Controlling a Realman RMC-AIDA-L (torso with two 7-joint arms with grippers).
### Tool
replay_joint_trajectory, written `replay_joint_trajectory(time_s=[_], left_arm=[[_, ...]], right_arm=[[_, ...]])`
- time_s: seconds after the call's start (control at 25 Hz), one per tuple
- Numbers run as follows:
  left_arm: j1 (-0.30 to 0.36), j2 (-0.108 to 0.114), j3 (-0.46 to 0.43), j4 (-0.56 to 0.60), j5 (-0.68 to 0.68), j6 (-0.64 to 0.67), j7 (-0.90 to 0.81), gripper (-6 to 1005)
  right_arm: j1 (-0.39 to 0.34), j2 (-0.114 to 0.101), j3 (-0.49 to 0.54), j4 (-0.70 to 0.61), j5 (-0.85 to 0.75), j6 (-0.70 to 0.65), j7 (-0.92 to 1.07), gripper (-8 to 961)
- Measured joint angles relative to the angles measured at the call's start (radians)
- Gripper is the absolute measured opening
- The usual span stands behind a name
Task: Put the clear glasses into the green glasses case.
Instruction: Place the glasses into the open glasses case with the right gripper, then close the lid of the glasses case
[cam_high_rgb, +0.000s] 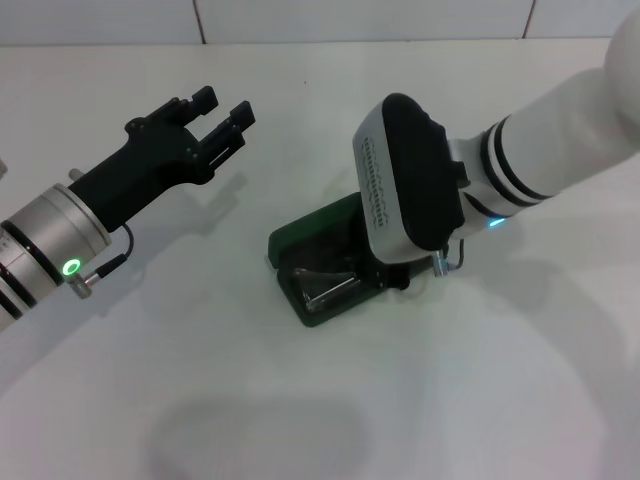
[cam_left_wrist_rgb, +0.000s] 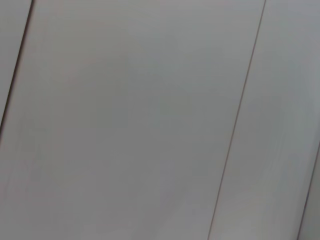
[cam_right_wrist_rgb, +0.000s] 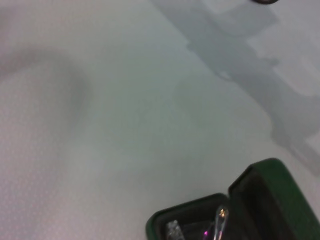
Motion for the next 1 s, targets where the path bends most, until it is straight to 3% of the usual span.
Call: replay_joint_trajectory(time_s=[0.36, 0.52, 0.56, 0.84, 1.0], left_arm=[[-0.007, 0.000, 0.000, -0.001, 0.000, 0.000, -0.002, 581], [-0.004, -0.002, 0.000, 0.000, 0.000, 0.000, 0.002, 582], [-0.003, -0.002, 0.000, -0.001, -0.001, 0.000, 0.003, 582], [0.005, -0.001, 0.000, 0.000, -0.007, 0.003, 0.010, 583], [0.016, -0.005, 0.000, 0.002, -0.008, 0.006, 0.022, 583]], right_arm=[[-0.032, 0.000, -0.024, -0.015, 0.003, 0.009, 0.001, 152], [-0.091, 0.000, 0.005, -0.080, 0.004, 0.011, -0.003, 154], [-0.154, -0.002, 0.050, -0.147, 0.004, 0.018, -0.017, 155], [-0.263, -0.003, 0.123, -0.249, 0.014, 0.020, -0.050, 160], [-0.366, -0.005, 0.178, -0.308, 0.131, 0.021, -0.168, 162]])
